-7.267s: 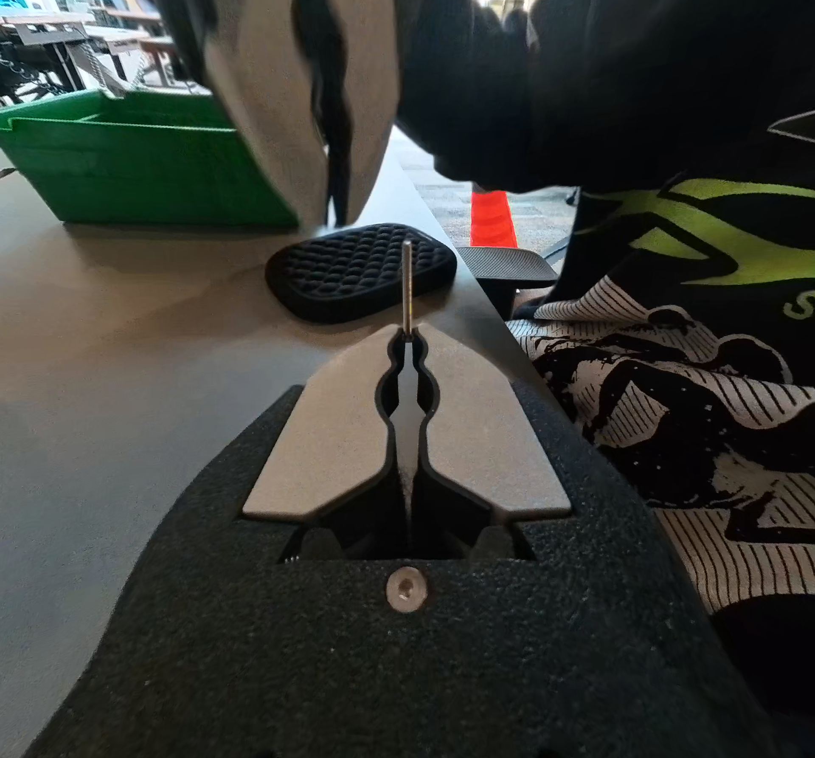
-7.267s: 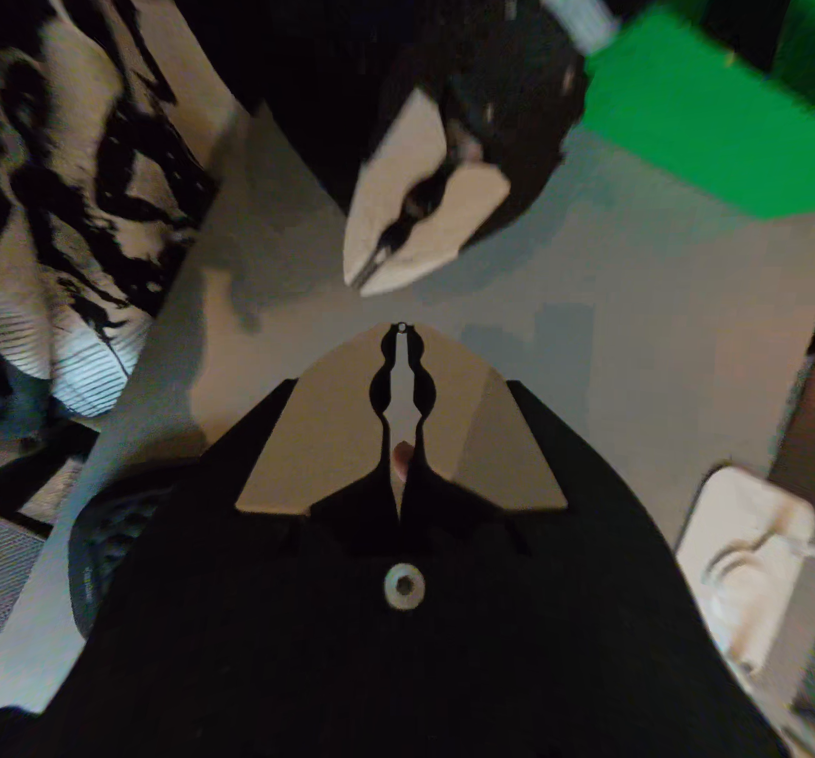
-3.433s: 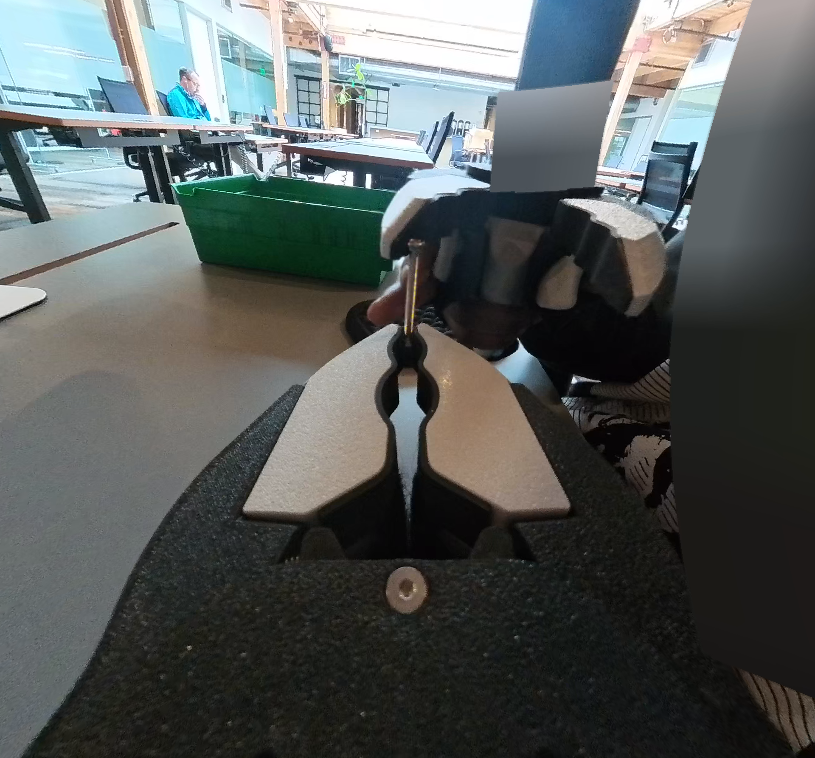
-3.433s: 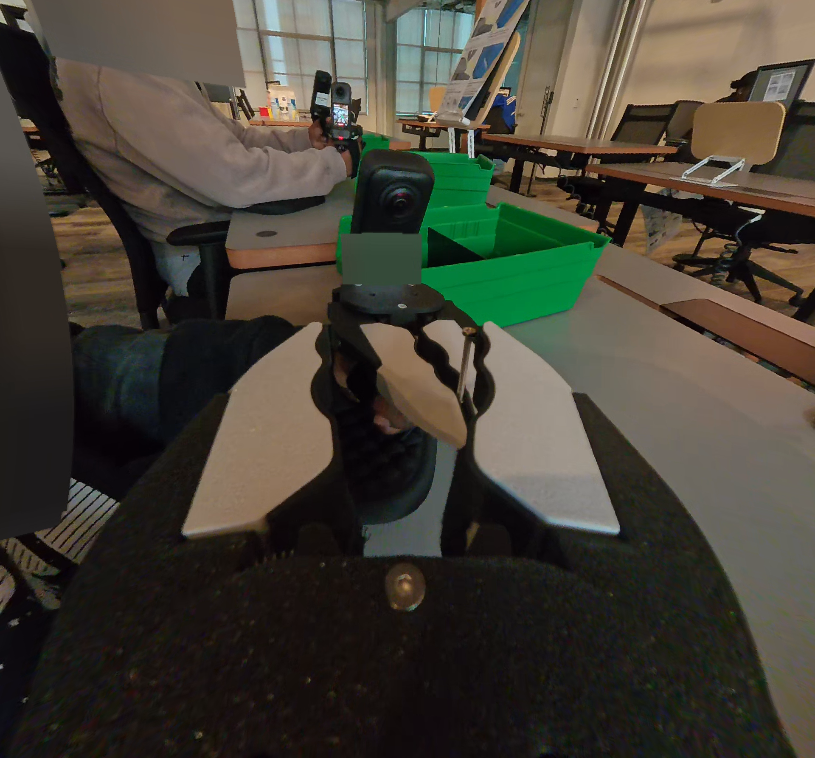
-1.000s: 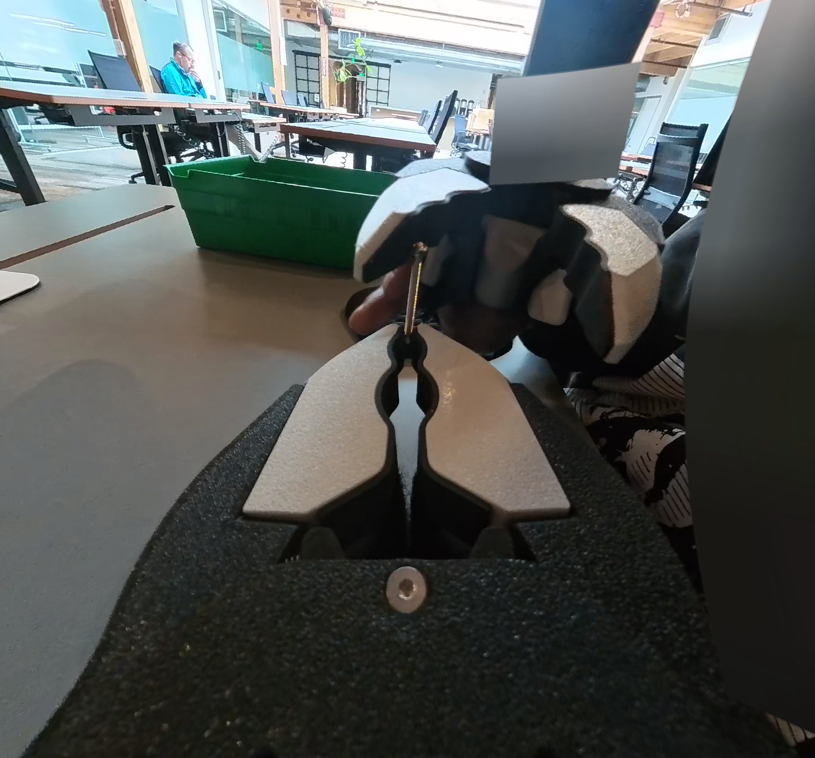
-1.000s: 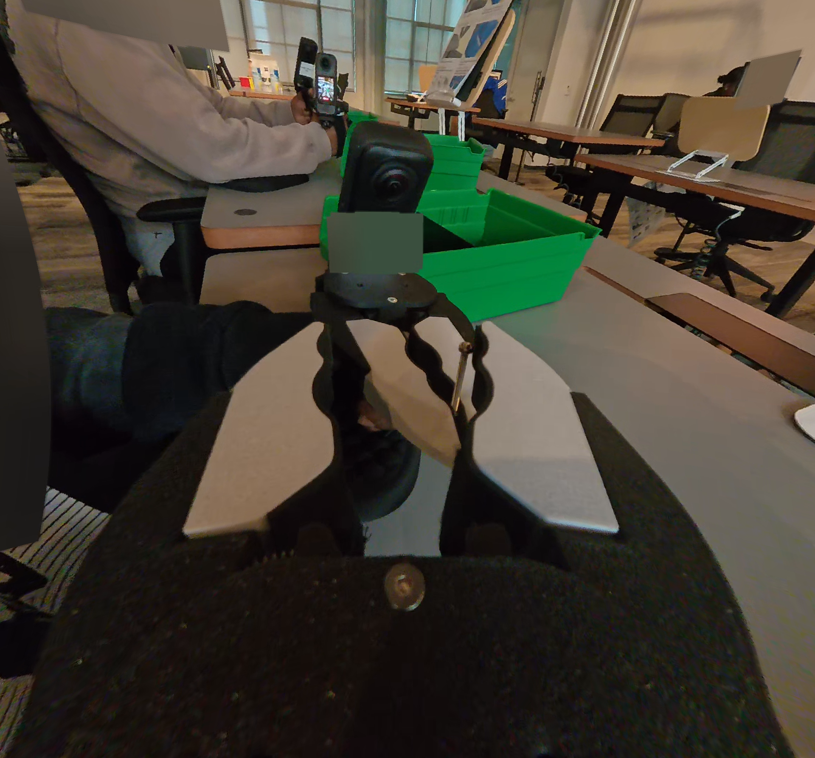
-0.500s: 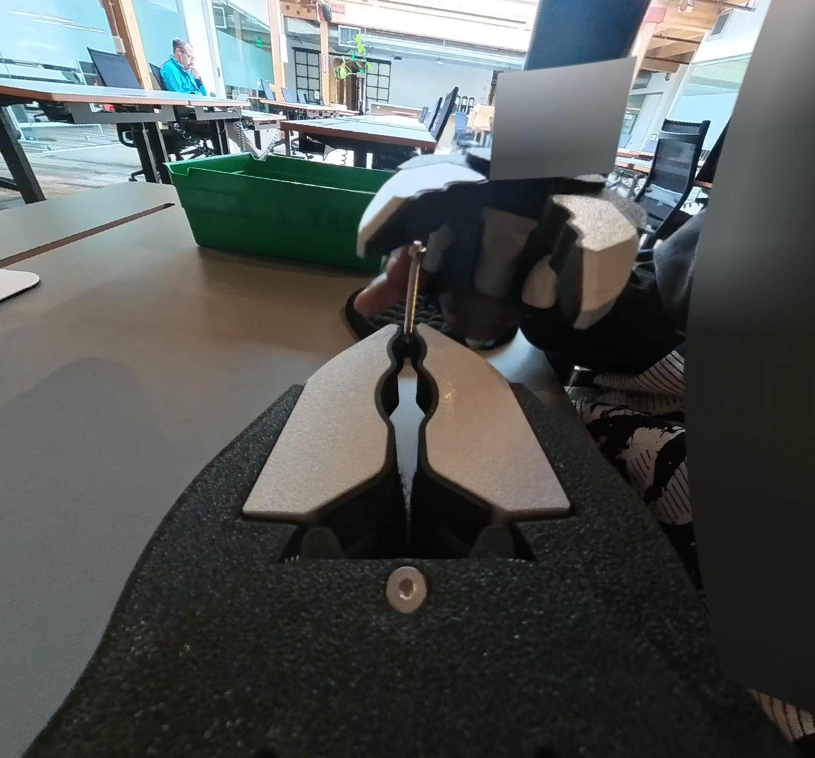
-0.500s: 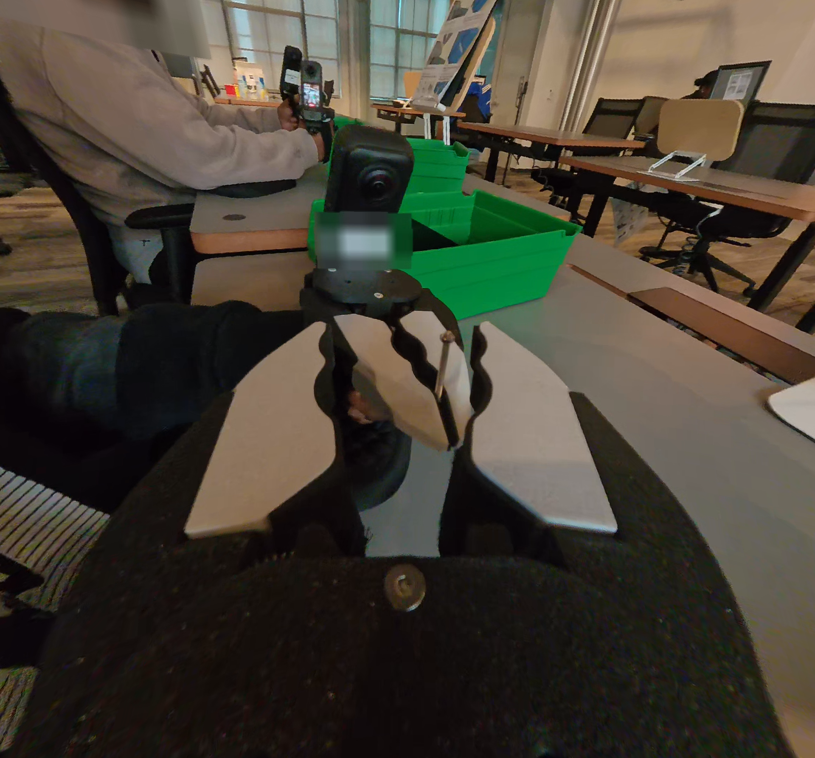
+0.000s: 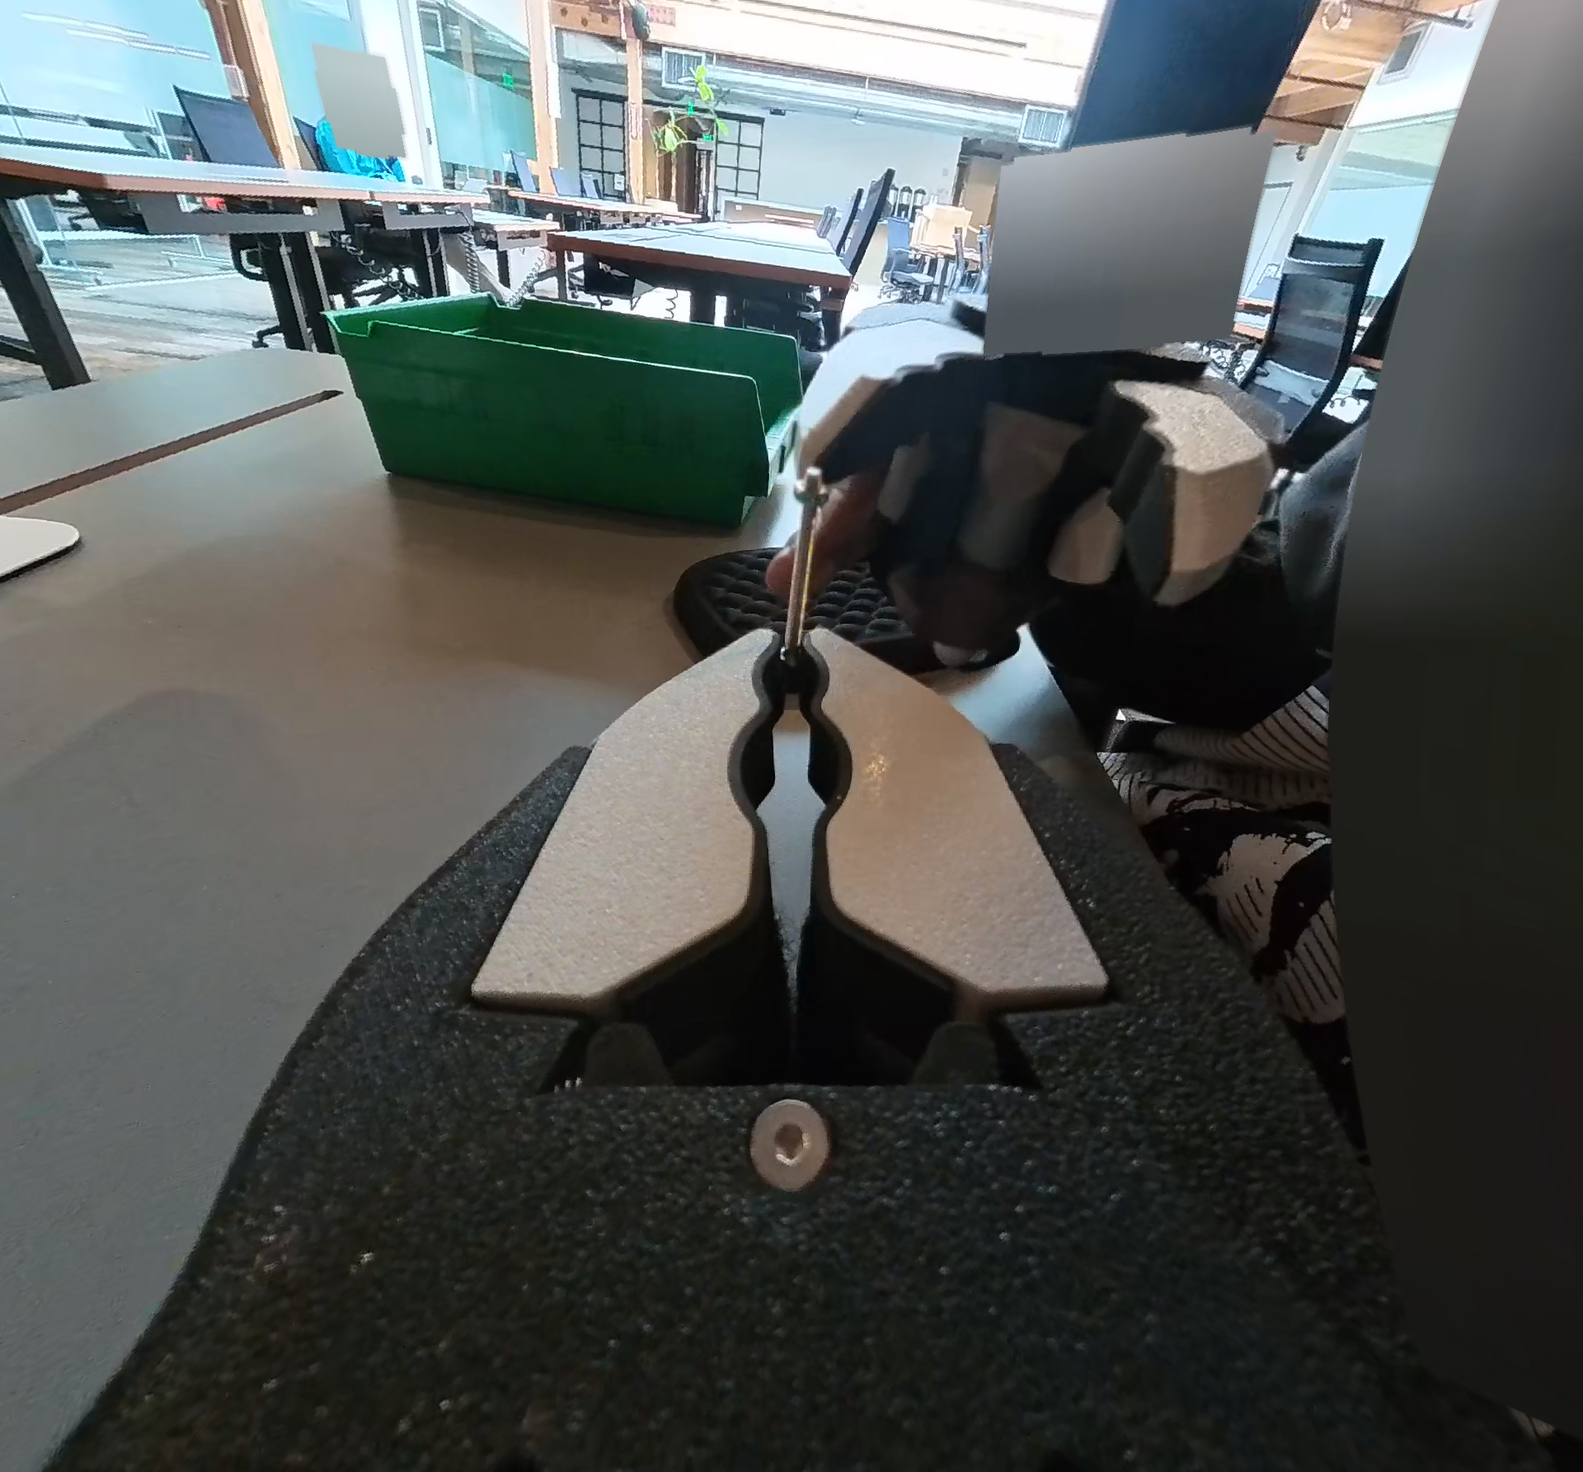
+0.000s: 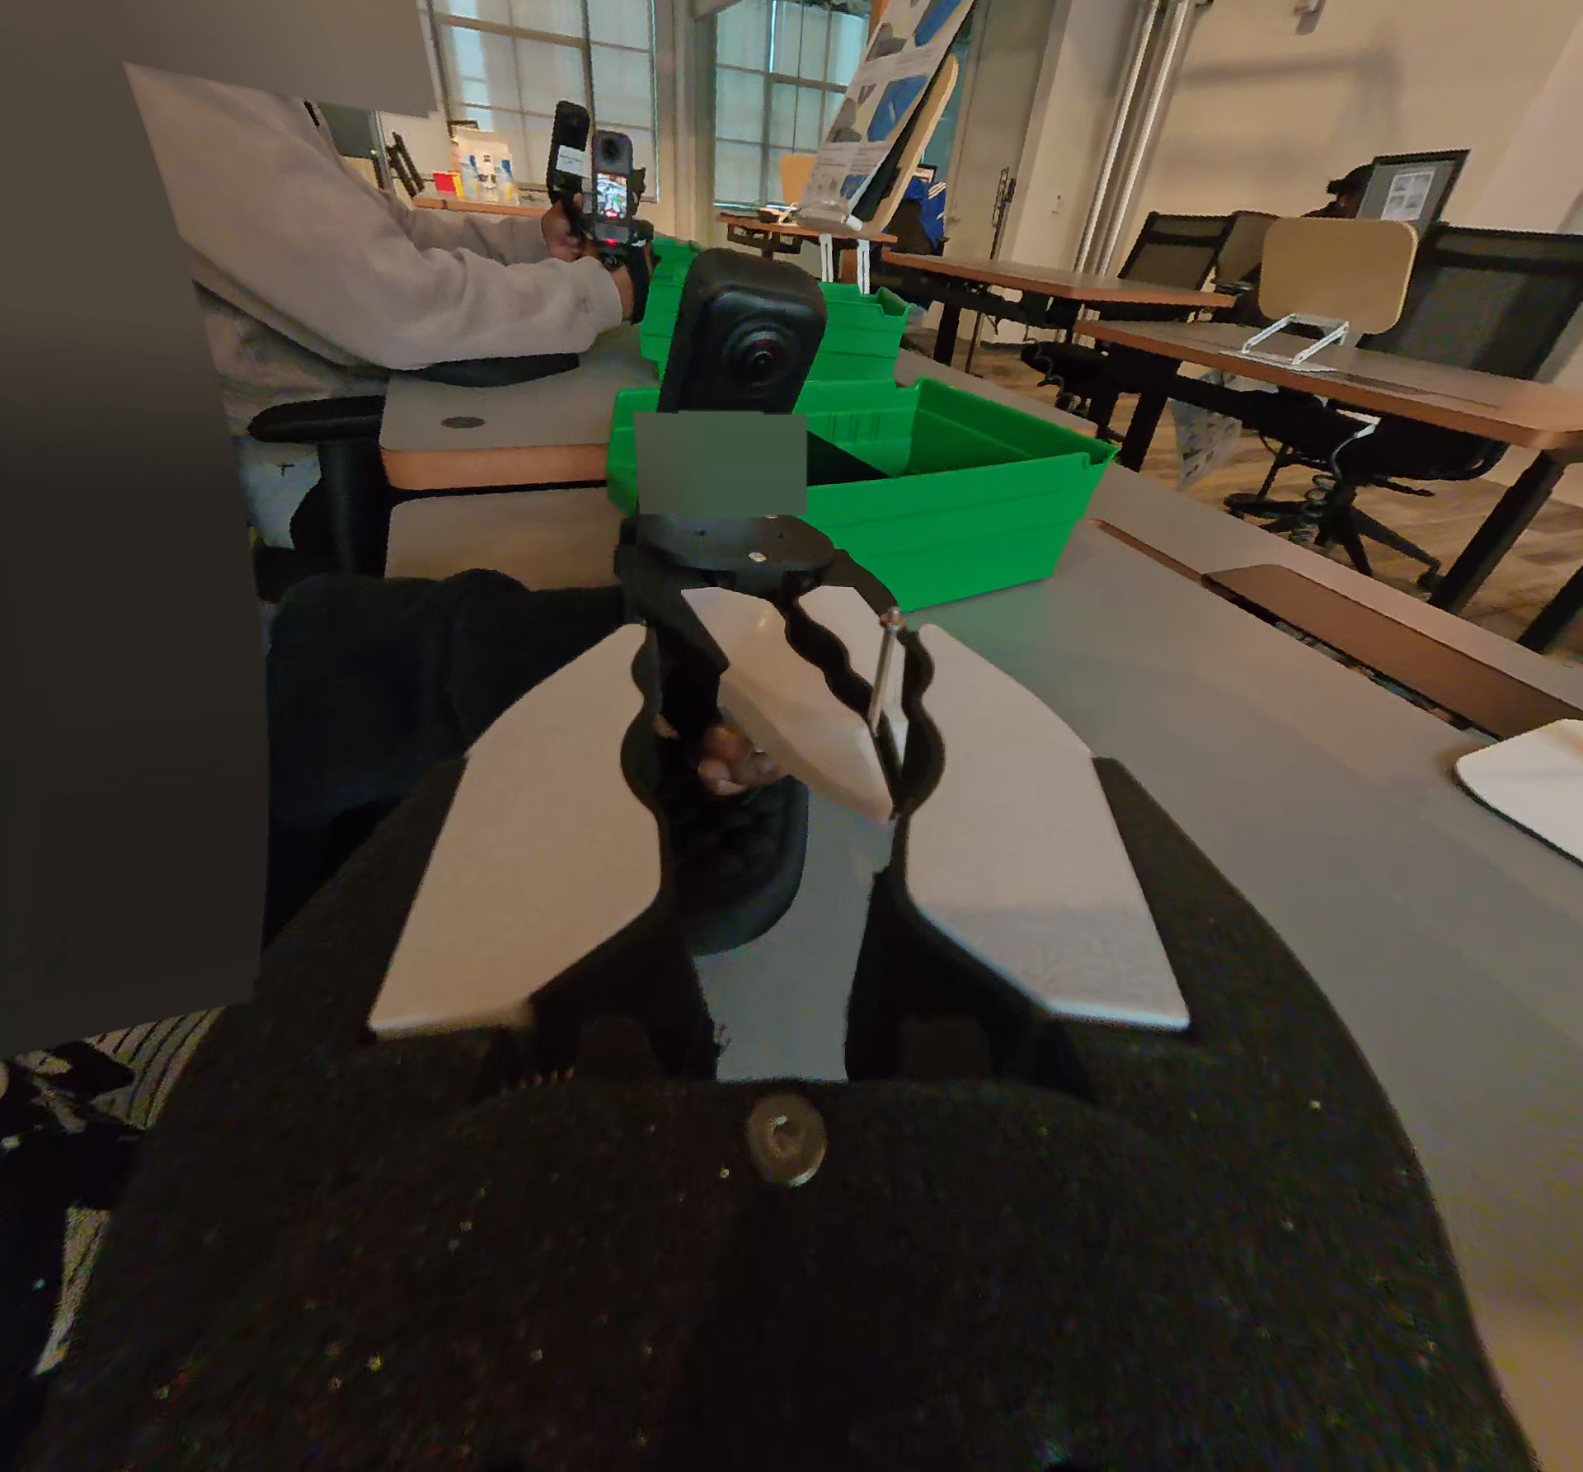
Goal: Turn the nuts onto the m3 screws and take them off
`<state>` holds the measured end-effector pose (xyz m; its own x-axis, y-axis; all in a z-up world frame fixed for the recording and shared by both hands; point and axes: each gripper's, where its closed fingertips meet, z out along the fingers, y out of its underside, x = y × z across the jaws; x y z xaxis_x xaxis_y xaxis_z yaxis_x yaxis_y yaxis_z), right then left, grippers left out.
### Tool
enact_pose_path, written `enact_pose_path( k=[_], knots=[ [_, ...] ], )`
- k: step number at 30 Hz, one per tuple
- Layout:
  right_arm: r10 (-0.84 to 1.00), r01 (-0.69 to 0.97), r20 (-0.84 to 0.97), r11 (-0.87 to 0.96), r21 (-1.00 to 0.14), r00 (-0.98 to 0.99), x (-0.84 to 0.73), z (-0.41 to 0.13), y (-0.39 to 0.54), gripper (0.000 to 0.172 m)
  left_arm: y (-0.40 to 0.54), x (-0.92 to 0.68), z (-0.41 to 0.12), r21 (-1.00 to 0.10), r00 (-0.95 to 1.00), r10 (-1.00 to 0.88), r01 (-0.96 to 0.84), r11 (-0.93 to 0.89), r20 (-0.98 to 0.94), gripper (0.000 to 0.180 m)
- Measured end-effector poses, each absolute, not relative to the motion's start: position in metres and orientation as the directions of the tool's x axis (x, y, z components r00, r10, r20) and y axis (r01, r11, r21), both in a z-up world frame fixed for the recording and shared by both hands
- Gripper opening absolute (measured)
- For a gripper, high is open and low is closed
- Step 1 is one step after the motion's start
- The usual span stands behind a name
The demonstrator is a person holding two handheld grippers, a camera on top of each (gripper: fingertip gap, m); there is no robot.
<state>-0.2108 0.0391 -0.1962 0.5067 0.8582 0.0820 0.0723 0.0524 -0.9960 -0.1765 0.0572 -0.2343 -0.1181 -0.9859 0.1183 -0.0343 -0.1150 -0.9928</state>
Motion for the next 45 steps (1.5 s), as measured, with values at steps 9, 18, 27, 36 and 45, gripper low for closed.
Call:
enact_pose_path(
  k=[9, 18, 27, 36, 45],
  knots=[
    [0.873, 0.077, 0.062, 0.028, -0.997, 0.483, -0.229, -0.202, 0.057, 0.059, 0.057, -0.176, -0.235, -0.993, -0.121, -0.986, -0.037, -0.114, 0.118, 0.002],
    [0.872, 0.085, 0.081, 0.045, -0.995, 0.483, -0.225, -0.2, 0.048, 0.058, 0.058, -0.177, -0.234, -0.992, -0.116, -0.985, -0.034, -0.121, 0.124, 0.002],
    [0.851, 0.077, 0.078, 0.045, -0.996, 0.519, -0.213, -0.199, 0.053, 0.056, 0.057, -0.177, -0.235, -0.993, -0.115, -0.987, -0.038, -0.112, 0.115, 0.002],
    [0.871, 0.099, 0.091, 0.049, -0.994, 0.483, -0.234, -0.202, 0.061, 0.057, 0.058, -0.177, -0.235, -0.992, -0.116, -0.986, -0.038, -0.118, 0.122, 0.002],
    [0.863, 0.105, 0.107, 0.062, -0.992, 0.494, -0.217, -0.201, 0.046, 0.049, 0.058, -0.177, -0.235, -0.992, -0.11, -0.986, -0.034, -0.122, 0.125, 0.002]
  ],
)
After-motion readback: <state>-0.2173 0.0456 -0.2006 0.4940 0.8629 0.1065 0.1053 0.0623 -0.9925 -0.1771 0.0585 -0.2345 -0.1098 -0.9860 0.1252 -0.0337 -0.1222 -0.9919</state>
